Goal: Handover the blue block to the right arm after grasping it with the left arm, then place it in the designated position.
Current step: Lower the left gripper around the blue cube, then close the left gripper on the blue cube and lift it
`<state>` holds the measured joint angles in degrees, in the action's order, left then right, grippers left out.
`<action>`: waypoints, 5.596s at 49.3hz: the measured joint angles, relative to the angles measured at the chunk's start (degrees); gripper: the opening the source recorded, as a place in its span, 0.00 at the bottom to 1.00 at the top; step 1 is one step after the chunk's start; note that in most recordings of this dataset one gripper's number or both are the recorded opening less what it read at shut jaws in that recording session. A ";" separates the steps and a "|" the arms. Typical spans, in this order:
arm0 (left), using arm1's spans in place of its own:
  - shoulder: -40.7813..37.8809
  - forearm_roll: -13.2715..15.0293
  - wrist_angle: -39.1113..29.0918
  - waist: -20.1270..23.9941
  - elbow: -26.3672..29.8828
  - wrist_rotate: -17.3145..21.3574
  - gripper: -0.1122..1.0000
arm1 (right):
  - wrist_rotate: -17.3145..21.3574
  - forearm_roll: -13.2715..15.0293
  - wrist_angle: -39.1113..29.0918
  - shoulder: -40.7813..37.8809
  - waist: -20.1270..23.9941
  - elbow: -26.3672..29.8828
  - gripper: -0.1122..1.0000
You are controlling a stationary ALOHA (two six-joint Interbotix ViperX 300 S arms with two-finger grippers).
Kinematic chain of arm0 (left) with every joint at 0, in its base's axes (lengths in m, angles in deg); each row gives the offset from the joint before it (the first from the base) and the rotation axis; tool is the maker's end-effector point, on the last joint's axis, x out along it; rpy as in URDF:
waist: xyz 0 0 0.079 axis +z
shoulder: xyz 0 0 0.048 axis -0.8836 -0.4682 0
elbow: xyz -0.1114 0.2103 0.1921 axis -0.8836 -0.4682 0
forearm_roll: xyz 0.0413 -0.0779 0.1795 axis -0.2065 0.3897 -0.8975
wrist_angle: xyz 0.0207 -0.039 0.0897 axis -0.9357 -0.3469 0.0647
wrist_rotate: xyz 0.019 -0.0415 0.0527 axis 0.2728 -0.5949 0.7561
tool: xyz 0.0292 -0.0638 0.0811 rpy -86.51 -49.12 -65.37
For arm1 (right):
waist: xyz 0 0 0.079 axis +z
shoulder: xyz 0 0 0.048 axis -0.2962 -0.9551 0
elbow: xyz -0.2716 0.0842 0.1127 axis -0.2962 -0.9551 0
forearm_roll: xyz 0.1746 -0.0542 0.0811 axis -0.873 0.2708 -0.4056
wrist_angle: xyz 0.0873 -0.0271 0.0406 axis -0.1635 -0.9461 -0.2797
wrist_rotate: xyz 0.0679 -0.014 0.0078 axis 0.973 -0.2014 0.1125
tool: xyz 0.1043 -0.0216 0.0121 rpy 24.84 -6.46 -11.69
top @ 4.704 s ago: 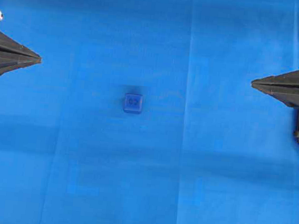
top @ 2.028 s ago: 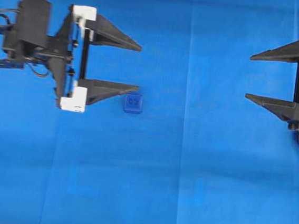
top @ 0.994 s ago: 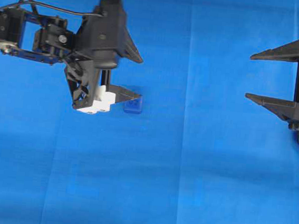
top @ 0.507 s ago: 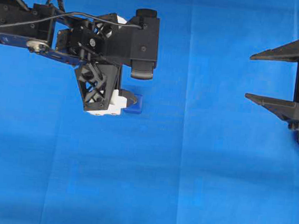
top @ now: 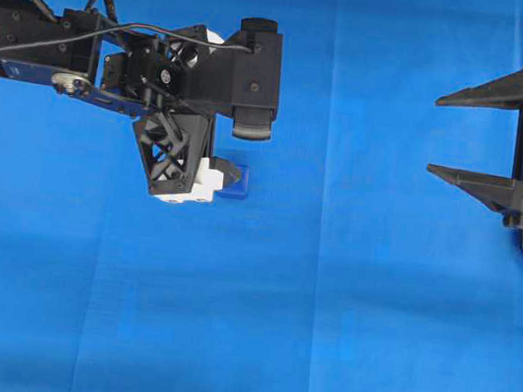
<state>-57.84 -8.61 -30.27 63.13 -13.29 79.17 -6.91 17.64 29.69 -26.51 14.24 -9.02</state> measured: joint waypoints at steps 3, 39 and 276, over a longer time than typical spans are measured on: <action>0.09 0.00 0.00 0.00 0.09 0.00 0.94 | 0.00 0.00 0.00 0.00 0.00 -0.09 0.98; 0.09 0.00 0.00 0.00 0.00 -0.18 0.94 | 0.00 0.00 0.00 -0.26 0.00 0.00 0.98; 3.43 -0.70 -9.49 0.35 2.72 0.00 0.51 | 0.00 0.00 -0.35 -3.08 -0.88 0.00 0.98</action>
<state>-54.41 -9.31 -39.77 63.49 -10.56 79.17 -6.91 17.64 29.34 -29.59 13.36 -9.02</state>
